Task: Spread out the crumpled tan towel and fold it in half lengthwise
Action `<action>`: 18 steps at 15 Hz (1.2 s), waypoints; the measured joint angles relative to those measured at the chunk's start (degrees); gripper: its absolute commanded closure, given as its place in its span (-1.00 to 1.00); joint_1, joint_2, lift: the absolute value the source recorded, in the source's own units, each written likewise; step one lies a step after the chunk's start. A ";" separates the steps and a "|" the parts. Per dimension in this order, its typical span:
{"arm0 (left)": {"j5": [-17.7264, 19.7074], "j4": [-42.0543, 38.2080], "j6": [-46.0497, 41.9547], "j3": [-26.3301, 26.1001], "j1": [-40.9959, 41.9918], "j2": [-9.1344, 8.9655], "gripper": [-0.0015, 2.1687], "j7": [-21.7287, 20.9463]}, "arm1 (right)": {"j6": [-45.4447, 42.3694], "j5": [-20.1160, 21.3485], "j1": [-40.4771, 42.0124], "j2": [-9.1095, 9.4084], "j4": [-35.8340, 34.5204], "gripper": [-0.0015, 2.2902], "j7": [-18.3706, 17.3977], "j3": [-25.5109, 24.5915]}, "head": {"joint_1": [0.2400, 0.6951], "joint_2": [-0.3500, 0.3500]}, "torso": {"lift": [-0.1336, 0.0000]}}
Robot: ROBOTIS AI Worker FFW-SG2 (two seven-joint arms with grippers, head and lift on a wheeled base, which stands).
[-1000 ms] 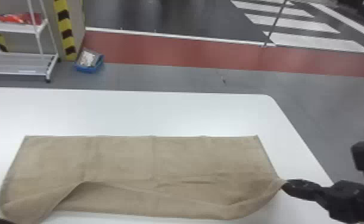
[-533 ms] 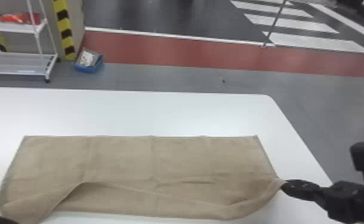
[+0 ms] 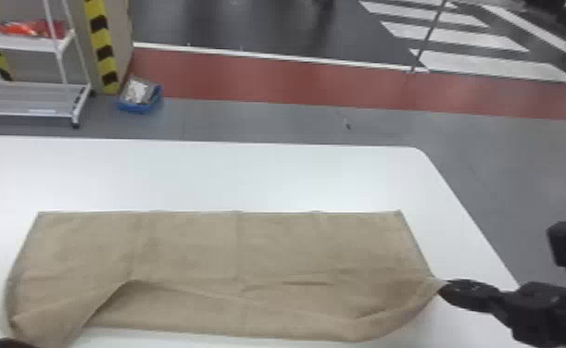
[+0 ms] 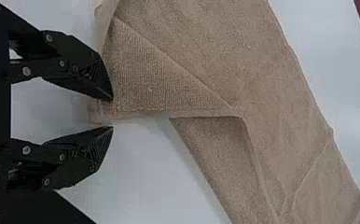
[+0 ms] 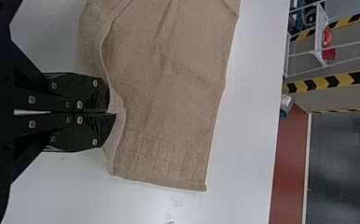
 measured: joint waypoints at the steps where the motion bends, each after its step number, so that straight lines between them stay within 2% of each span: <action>1: 0.01 0.09 0.01 0.06 -0.12 0.03 -0.08 0.07 | 0.00 -0.10 0.05 0.00 0.00 0.74 0.00 -0.20 | 1.00 -0.62 | -0.86; 2: 0.21 0.13 0.01 0.37 -0.21 0.06 -0.08 0.05 | 0.00 -0.27 0.08 0.00 0.00 0.75 0.00 -0.46 | 1.00 -0.62 | -0.86; 4: 0.70 -0.05 -0.08 1.59 -0.33 0.05 0.37 -0.52 | 0.00 -0.45 0.10 0.00 0.00 0.74 0.00 -0.82 | 1.00 -0.60 | -0.86; 7: 2.34 -1.61 -0.28 6.17 -0.35 -0.11 0.39 -4.11 | -0.15 -1.28 0.00 0.00 -0.18 0.74 0.00 -2.32 | 1.00 -0.57 | -0.86; 9: 5.61 -3.21 -0.48 11.79 -0.35 -0.16 0.39 -8.19 | -0.08 -2.41 -0.65 -0.07 -0.25 0.75 0.00 -4.26 | 1.00 -0.56 | -0.86; 12: 8.15 -5.73 -0.28 16.92 -0.84 -0.30 0.39 -11.22 | 1.28 -3.67 -2.44 -0.17 -0.18 0.75 0.00 -6.03 | 1.00 -0.54 | -0.86; 15: 8.08 -6.13 0.84 17.34 -3.54 -0.55 0.39 -11.47 | 4.41 -3.29 -4.91 -0.55 0.66 0.74 0.00 -6.37 | 1.00 -0.54 | -0.86; 18: 7.09 -4.26 3.07 15.43 -7.94 -0.44 0.39 -11.80 | 7.20 -2.06 -7.77 -1.88 3.43 0.74 0.00 -6.17 | 1.00 -0.58 | -0.86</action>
